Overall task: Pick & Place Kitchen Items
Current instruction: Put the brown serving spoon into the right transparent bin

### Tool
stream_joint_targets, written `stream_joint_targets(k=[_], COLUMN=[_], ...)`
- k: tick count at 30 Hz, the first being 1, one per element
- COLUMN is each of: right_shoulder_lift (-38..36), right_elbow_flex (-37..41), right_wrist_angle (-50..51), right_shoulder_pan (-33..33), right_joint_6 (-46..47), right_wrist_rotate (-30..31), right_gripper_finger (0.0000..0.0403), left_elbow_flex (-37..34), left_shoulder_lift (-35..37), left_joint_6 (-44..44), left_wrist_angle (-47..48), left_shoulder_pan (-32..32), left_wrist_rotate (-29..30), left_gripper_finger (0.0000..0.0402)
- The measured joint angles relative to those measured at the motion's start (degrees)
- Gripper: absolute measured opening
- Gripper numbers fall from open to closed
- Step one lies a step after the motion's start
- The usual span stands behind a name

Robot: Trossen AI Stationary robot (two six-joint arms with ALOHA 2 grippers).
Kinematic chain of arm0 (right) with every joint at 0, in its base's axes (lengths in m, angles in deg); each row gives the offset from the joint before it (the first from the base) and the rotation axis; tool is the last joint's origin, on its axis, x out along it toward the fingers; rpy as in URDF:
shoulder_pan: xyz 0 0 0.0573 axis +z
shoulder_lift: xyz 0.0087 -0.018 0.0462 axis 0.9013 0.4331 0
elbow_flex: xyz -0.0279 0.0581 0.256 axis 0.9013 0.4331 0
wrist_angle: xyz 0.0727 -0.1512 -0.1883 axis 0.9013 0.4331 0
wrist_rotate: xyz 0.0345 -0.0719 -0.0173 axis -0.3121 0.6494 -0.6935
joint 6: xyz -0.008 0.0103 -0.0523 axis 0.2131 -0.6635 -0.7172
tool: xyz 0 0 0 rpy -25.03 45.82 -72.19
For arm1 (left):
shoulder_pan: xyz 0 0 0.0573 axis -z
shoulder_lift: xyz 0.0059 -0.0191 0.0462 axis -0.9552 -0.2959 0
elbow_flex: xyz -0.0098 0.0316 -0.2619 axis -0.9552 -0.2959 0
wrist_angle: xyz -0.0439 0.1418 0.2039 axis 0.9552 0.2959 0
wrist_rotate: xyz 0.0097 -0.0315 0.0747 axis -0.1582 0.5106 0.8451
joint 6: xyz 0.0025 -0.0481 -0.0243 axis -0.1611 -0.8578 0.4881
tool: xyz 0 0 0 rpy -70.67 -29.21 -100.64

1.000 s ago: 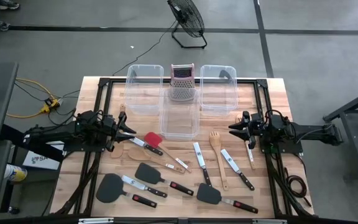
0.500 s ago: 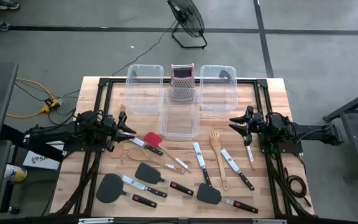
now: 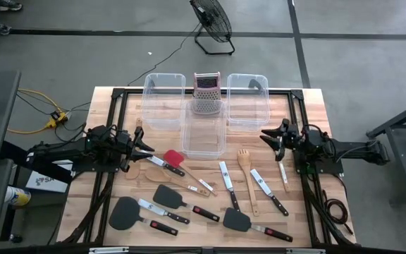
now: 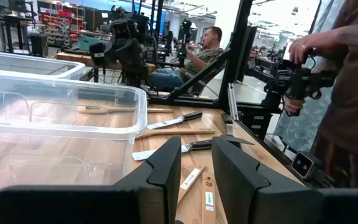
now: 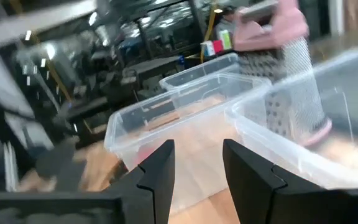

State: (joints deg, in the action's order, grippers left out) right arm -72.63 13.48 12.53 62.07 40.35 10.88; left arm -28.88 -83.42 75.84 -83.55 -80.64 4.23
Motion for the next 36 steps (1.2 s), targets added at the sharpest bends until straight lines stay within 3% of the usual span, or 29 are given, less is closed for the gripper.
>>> stream_joint_targets(k=[6,17,26,36], right_shoulder_lift=[0.8,10.4,19.3,27.1], right_elbow_flex=[-0.8,-17.6,-27.4,-31.7], right_wrist_angle=[1.1,23.7,38.6,49.2], right_shoulder_pan=[0.0,-0.5,-0.5,-0.5], right_joint_6=[13.6,16.0,24.1,34.9], right_wrist_rotate=[4.3,4.0,-6.1,-20.6], right_gripper_finger=[0.0128,0.0128,0.0128,0.0128], left_elbow_flex=[0.0,0.0,0.0,0.0], left_shoulder_lift=[0.0,0.0,0.0,0.0], left_joint_6=[0.0,0.0,0.0,0.0], left_wrist_angle=[0.0,0.0,0.0,0.0], left_shoulder_pan=[0.0,0.0,0.0,0.0], left_wrist_rotate=[0.0,0.0,0.0,0.0], left_gripper_finger=[0.0090,0.0090,0.0090,0.0090])
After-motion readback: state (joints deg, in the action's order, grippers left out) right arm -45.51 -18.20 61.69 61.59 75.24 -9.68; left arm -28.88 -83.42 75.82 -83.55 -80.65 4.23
